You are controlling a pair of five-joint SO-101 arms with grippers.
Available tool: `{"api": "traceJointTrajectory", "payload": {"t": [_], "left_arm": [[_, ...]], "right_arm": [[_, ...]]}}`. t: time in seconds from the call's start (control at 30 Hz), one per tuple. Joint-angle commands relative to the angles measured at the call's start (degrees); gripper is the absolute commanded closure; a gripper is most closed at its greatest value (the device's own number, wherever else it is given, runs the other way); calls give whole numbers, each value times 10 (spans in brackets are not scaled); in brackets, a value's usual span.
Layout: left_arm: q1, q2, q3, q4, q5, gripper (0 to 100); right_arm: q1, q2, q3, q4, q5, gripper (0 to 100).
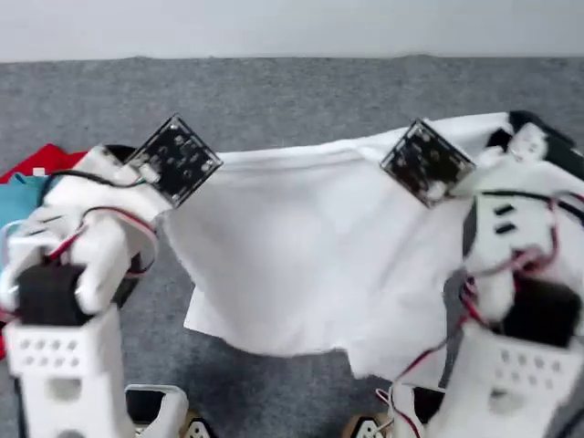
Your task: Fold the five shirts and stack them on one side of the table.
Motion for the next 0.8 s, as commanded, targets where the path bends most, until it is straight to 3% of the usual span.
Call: {"api": "traceJointTrajectory", "payload": {"t": [0.0,0.13,0.3,0.47,0.57,0.77], "left_arm": [[-4,27,98,-171,-8,986],[-16,133,108,-259,-9,986],[-40,285,4,-324,-9,986],[-47,431,-155,-327,-9,986],[-47,505,-250,-326,-24,986],[-36,616,-363,-325,-98,986]], "right_arm": [[-14,26,76,-141,-9,990],[-28,70,146,-269,-8,990],[-45,151,166,-397,-8,990],[-47,249,164,-546,0,990],[-47,308,163,-615,51,990],[-45,411,80,-642,61,990]]}}
